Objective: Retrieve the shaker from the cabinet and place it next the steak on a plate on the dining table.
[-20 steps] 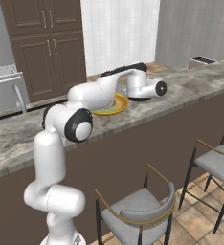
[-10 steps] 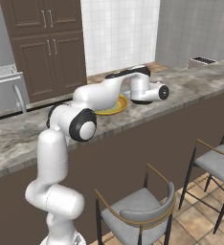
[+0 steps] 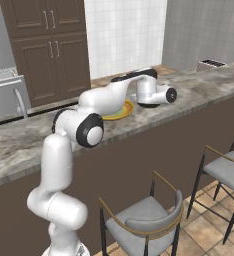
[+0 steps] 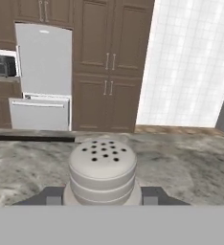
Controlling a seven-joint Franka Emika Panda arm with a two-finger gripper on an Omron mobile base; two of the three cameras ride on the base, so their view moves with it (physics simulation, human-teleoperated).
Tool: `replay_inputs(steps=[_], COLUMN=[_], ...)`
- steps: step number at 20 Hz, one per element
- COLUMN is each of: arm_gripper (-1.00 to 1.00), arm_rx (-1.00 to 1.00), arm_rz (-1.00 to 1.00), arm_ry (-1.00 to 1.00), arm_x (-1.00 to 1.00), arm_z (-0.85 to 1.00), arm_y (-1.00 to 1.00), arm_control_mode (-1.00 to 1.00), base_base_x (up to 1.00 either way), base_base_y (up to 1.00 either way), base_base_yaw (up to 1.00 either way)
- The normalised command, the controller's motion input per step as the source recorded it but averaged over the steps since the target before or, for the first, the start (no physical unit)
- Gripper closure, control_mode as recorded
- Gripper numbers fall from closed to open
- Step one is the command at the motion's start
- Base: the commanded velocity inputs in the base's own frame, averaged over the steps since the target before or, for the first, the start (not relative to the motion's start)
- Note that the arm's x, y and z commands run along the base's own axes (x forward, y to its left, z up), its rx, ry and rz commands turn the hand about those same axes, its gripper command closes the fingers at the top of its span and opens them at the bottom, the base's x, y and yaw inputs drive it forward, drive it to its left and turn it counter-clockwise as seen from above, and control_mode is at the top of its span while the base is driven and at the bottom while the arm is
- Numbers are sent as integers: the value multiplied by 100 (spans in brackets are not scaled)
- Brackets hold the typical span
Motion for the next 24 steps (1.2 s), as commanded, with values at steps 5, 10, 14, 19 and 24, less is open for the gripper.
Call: replay_inputs(steps=[5, 10, 14, 19, 24], arm_gripper=[100, -100, -100, -100, -100], arm_rx=[0, 0, 0, 0, 0], arm_rz=[0, 0, 0, 1, 0], arm_ry=[0, 0, 0, 0, 0], arm_x=[23, 6, 0, -18, -22], arm_z=[-13, -18, -10, 0, 0], arm_y=[8, 3, 0, 0, 0], arm_control_mode=[-100, -100, -100, -100, -100], base_base_x=[0, 0, 0, 0, 0], base_base_y=[0, 0, 0, 0, 0], base_base_yaw=[0, 0, 0, 0, 0])
